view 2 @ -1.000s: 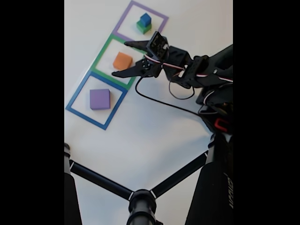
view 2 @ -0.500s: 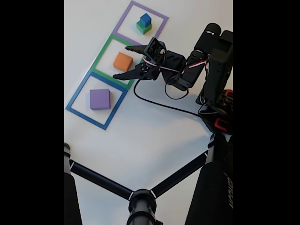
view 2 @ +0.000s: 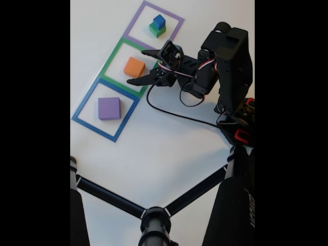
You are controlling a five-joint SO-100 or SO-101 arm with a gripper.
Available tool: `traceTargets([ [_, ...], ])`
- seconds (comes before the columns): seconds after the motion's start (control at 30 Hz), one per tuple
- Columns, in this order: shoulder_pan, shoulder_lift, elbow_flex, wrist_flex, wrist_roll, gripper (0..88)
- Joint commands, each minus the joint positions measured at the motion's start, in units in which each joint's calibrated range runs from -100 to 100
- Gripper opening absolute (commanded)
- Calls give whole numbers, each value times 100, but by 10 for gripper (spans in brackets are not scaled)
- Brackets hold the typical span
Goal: Tower of hanoi
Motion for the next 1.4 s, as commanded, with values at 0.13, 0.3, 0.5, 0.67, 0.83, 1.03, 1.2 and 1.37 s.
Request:
traceTargets([
  [0.13, -63, 105, -180, -188, 54, 367],
  [0.3, -159, 146, -180, -188, 54, 354],
  [0.5, -245, 202, -207, -188, 54, 330],
  [0.67, -322, 218, -217, -188, 54, 253],
  [0.83, -418, 218, -217, -180, 54, 192],
  [1.03, -456, 218, -217, -156, 54, 160],
  [1.2, -447, 218, -217, -50, 54, 118],
  [1.37, -418, 194, -217, -26, 54, 110],
])
